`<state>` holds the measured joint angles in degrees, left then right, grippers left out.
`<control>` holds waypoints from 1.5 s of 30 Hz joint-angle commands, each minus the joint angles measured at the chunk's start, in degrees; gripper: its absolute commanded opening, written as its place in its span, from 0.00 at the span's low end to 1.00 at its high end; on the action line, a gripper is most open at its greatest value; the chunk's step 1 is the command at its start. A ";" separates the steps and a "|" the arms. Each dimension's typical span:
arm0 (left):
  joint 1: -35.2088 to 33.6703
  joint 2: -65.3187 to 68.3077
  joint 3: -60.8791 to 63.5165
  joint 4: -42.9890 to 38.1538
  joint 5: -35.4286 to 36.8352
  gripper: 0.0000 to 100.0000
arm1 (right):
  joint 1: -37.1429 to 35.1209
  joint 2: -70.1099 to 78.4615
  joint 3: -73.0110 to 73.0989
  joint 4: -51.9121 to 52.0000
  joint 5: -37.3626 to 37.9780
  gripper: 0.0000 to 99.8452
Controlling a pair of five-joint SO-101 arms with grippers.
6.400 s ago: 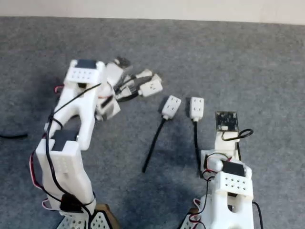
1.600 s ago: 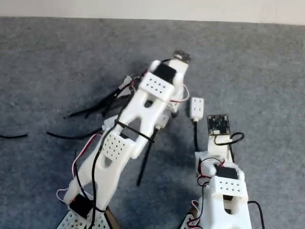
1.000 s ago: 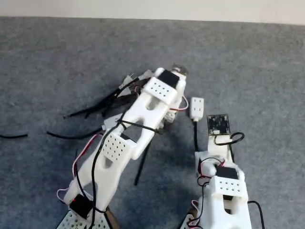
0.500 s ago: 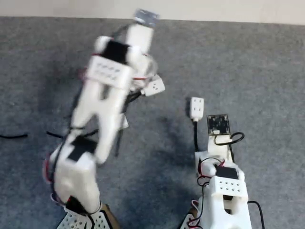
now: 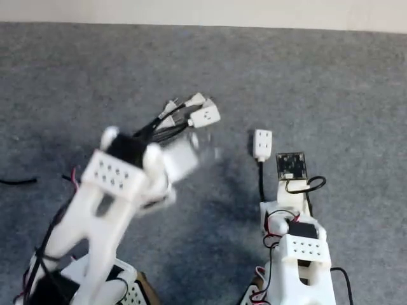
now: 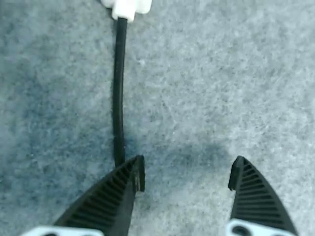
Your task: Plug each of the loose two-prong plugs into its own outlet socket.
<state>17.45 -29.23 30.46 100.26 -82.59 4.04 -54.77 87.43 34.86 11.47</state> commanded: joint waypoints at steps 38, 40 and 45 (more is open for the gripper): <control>4.35 -9.19 16.22 -36.66 20.66 0.26 | -2.33 -0.57 -0.22 0.04 0.62 0.27; 2.42 -11.38 13.67 -36.22 21.01 0.26 | -2.33 -0.57 -0.40 1.27 0.62 0.27; -13.41 -9.01 11.12 -48.70 26.11 0.26 | -2.33 -0.57 -0.31 1.27 0.62 0.27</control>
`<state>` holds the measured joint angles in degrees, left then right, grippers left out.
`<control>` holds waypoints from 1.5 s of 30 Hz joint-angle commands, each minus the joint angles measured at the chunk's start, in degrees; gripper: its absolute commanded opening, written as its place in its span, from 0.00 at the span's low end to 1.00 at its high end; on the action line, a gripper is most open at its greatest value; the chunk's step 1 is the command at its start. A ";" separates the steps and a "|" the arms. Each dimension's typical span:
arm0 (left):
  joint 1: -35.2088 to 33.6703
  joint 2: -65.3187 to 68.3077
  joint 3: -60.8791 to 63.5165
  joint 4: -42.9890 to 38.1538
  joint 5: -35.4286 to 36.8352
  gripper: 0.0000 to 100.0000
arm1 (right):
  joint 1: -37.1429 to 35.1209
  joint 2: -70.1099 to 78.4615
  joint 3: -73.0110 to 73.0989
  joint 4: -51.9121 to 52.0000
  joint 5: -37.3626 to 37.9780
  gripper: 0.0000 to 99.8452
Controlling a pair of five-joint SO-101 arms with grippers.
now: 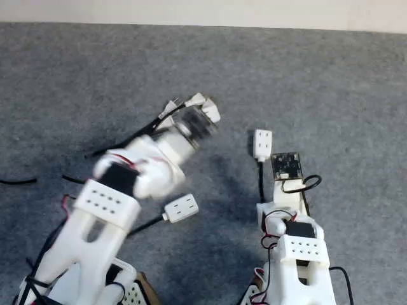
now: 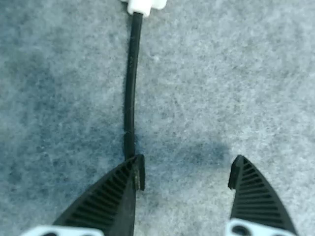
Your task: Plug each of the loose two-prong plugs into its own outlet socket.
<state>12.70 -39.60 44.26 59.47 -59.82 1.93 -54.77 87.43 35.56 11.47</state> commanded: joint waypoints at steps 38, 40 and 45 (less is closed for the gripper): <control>-13.32 69.05 -62.90 5.45 13.45 0.26 | -1.36 -0.57 -0.31 0.57 0.62 0.27; -12.09 69.49 -62.64 5.71 13.27 0.26 | -1.36 -0.57 -0.31 0.57 0.62 0.27; -8.84 74.95 -61.41 4.66 13.27 0.26 | -1.36 -0.57 -0.31 0.57 0.62 0.27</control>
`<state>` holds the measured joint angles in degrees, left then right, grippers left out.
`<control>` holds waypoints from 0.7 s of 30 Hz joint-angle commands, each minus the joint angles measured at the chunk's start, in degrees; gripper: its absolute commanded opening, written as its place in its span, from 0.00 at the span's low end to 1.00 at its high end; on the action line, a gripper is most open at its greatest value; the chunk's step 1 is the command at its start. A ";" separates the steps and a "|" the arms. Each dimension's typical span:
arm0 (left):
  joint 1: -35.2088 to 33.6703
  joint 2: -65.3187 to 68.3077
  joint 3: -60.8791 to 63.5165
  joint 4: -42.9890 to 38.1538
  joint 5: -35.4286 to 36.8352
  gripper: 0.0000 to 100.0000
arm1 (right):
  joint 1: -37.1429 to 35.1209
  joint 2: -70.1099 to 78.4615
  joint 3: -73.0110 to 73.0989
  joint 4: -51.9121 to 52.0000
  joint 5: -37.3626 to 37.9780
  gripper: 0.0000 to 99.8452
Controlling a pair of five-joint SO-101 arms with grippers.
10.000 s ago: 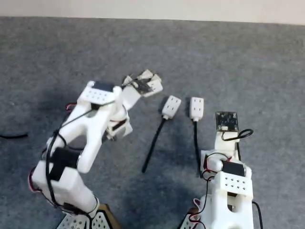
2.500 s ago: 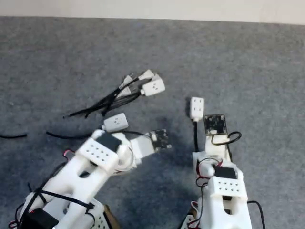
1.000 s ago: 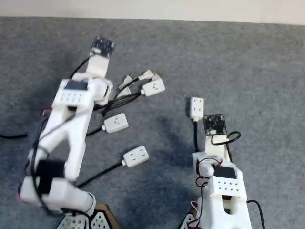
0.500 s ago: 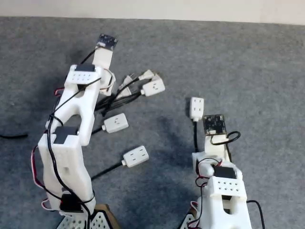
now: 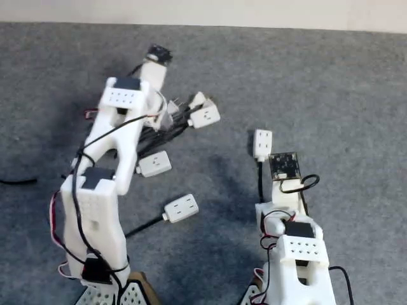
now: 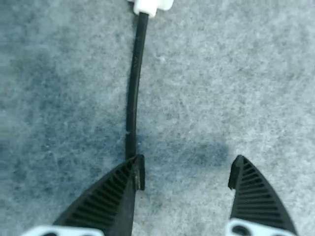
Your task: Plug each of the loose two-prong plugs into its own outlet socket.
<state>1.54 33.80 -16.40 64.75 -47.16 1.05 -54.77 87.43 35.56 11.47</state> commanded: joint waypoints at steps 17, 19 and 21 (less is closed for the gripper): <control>-1.98 13.05 -24.48 7.30 0.53 0.00 | -0.57 -0.57 -0.22 0.57 0.62 0.27; -1.98 14.02 -26.86 8.97 0.70 0.00 | -0.57 -0.57 -0.22 0.57 0.62 0.27; -1.98 14.29 -29.76 11.16 0.79 0.00 | -0.57 -0.57 -0.22 0.57 0.62 0.27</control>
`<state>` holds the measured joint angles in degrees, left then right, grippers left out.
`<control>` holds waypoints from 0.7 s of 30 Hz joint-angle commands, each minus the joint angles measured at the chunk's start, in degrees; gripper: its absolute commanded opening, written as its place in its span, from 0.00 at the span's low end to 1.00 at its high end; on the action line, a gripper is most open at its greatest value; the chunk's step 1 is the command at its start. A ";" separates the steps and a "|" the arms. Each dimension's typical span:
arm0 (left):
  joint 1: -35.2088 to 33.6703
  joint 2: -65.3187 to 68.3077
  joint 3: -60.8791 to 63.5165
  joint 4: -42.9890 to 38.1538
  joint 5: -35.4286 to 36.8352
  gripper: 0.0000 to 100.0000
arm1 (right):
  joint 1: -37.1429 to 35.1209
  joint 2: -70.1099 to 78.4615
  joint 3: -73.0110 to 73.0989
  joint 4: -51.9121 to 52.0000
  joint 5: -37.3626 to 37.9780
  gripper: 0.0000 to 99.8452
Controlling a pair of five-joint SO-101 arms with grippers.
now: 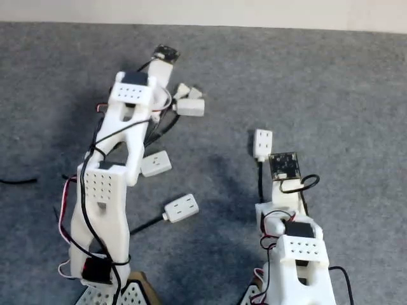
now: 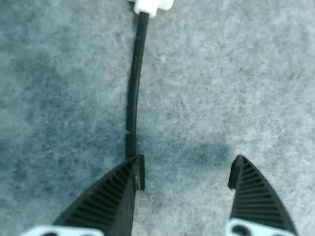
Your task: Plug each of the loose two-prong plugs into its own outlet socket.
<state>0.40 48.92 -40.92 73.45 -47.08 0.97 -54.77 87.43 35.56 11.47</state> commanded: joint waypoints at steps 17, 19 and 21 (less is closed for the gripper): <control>-1.80 -3.65 -47.25 27.78 4.57 0.00 | -0.48 -0.57 -0.22 0.57 0.62 0.27; -1.71 -4.62 -45.58 27.69 4.31 0.00 | -0.48 -0.66 -0.31 0.57 0.62 0.27; -2.33 -7.43 -47.60 27.69 7.56 0.00 | -0.13 -0.75 -0.40 0.66 0.62 0.27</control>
<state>-2.07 47.60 -85.58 100.88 -43.03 0.97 -54.77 87.43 35.56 11.47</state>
